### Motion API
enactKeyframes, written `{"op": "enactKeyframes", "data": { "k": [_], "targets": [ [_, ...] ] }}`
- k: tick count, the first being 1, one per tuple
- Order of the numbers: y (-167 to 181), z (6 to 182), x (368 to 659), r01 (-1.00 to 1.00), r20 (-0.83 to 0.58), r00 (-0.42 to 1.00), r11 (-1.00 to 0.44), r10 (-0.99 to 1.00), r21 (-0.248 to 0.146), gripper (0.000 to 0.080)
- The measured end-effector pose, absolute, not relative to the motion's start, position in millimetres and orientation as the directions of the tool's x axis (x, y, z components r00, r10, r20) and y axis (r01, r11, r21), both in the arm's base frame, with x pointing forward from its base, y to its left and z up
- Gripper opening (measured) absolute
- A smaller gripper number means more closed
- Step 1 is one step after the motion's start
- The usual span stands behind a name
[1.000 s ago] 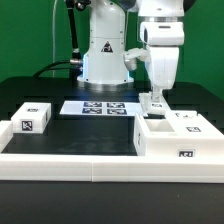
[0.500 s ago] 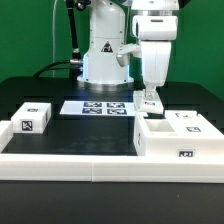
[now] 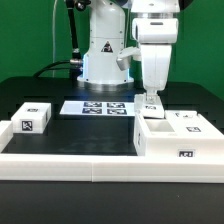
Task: Assemble cabinet
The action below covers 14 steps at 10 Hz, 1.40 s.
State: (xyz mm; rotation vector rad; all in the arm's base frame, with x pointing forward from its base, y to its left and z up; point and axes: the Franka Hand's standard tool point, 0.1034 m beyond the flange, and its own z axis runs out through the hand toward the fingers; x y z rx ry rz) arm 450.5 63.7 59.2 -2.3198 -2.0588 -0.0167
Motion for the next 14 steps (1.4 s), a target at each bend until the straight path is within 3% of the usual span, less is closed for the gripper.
{"op": "enactKeyframes", "data": {
  "k": [14],
  "targets": [
    [64,57.4,470,0.998,0.039,0.061,-0.060,0.997,-0.036,0.0070]
  ]
}}
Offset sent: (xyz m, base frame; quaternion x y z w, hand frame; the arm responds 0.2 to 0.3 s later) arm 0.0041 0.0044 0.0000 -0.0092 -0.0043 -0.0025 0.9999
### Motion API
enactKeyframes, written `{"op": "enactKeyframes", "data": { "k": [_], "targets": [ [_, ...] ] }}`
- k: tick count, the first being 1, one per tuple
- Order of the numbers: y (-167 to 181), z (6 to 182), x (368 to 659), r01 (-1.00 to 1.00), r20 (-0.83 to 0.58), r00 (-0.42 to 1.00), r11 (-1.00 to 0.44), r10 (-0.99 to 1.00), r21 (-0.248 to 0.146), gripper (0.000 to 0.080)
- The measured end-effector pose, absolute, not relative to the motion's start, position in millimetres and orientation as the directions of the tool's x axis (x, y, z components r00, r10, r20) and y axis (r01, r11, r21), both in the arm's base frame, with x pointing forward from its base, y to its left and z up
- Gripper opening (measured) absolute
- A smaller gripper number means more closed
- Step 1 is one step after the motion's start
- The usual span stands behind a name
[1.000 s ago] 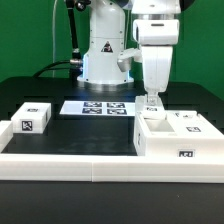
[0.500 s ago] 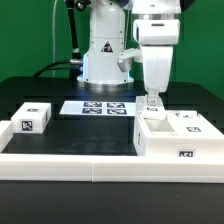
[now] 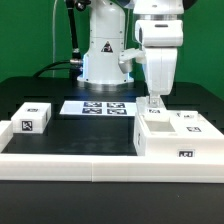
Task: Assemble cabinet
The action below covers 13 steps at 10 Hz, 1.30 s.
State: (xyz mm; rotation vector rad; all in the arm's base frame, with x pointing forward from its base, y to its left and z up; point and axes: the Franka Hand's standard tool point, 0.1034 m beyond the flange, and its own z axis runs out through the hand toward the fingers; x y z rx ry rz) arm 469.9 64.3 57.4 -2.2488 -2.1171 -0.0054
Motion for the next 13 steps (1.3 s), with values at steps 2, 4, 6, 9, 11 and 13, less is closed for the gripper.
{"op": "enactKeyframes", "data": {
  "k": [2,4,6,9,11,13],
  "targets": [
    [62,57.2,471,0.999,0.041,0.039,-0.038,0.998,-0.030,0.0070],
    [62,57.3,471,0.999,0.041,0.041,-0.040,0.998,-0.030,0.0070],
    [61,56.9,471,0.999,0.042,0.041,-0.039,0.998,-0.030,0.0070],
    [61,56.5,500,0.999,0.055,0.042,-0.041,0.998,-0.011,0.0070],
    [62,56.7,524,0.999,0.068,0.047,-0.048,0.997,0.012,0.0070],
    [63,57.6,547,0.999,0.079,0.032,-0.035,0.996,0.036,0.0071]
  ]
}}
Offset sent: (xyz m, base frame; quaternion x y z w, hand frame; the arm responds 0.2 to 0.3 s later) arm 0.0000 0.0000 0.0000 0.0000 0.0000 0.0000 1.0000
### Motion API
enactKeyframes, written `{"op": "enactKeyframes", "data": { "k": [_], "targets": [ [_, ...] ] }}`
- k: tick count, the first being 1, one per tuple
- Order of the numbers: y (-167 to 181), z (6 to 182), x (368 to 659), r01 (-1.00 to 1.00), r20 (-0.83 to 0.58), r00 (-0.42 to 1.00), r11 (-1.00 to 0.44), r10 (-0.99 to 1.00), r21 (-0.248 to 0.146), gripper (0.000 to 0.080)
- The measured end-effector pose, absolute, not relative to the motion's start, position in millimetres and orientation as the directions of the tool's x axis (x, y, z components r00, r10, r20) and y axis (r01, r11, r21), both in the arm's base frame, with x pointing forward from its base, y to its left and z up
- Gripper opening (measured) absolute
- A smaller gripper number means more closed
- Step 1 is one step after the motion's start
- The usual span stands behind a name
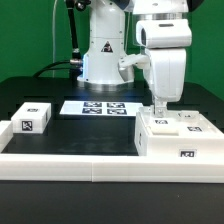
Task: Assemble cabinet
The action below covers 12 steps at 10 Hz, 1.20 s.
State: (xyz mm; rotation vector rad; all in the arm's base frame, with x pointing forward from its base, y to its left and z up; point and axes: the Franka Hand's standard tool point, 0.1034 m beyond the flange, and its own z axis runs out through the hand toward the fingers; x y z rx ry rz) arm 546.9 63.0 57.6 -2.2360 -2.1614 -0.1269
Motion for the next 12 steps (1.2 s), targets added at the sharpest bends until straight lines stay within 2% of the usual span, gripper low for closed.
{"op": "enactKeyframes", "data": {
  "k": [4,12],
  "targets": [
    [61,58.8,566,0.998,0.087,0.018,-0.023,0.996,0.059,0.0071],
    [63,57.9,576,0.997,0.094,0.036,-0.042,0.995,0.071,0.0074]
  ]
}}
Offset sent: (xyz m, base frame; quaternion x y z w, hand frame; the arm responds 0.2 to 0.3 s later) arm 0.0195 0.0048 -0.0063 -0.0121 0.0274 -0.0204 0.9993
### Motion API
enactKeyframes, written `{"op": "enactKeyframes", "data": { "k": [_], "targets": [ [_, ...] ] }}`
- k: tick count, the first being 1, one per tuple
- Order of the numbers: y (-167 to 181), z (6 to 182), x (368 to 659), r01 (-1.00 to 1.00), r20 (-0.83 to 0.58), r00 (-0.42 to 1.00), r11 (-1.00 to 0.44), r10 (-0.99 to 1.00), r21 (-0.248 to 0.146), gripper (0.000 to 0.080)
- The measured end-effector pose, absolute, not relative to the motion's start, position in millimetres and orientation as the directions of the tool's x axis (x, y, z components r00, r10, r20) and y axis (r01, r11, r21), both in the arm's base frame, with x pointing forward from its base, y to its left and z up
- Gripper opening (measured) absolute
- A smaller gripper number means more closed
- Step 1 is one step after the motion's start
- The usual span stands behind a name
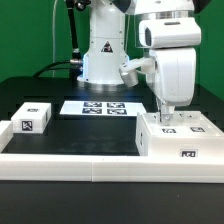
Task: Assemble cabinet
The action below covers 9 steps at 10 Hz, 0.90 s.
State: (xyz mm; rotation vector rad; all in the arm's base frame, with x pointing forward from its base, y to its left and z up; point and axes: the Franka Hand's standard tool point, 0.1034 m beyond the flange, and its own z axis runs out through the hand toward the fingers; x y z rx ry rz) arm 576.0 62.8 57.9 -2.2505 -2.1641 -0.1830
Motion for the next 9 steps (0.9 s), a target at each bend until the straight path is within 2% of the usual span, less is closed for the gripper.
{"op": "enactKeyframes", "data": {
  "k": [1,2,3,4,5,6,7,8,9],
  "targets": [
    [62.5,57.4,575.6,0.997,0.094,0.037,-0.043,0.995,0.070,0.0074],
    [62.5,57.2,575.4,0.997,0.094,0.037,-0.043,0.995,0.069,0.0255],
    [62.5,57.2,575.4,0.997,0.094,0.037,-0.043,0.995,0.069,0.0391],
    [62.5,57.1,575.3,0.997,0.094,0.037,-0.043,0.995,0.069,0.0391],
    [62.4,57.1,575.3,0.997,0.094,0.037,-0.043,0.995,0.069,0.0594],
    [62.4,57.1,575.3,0.997,0.094,0.037,-0.043,0.995,0.069,0.0721],
    [62.4,57.1,575.2,0.997,0.094,0.037,-0.043,0.995,0.069,0.0721],
    [62.4,57.0,575.2,0.997,0.094,0.037,-0.043,0.995,0.069,0.0783],
    [62.3,57.0,575.0,0.997,0.094,0.037,-0.044,0.995,0.069,0.0795]
  ]
}}
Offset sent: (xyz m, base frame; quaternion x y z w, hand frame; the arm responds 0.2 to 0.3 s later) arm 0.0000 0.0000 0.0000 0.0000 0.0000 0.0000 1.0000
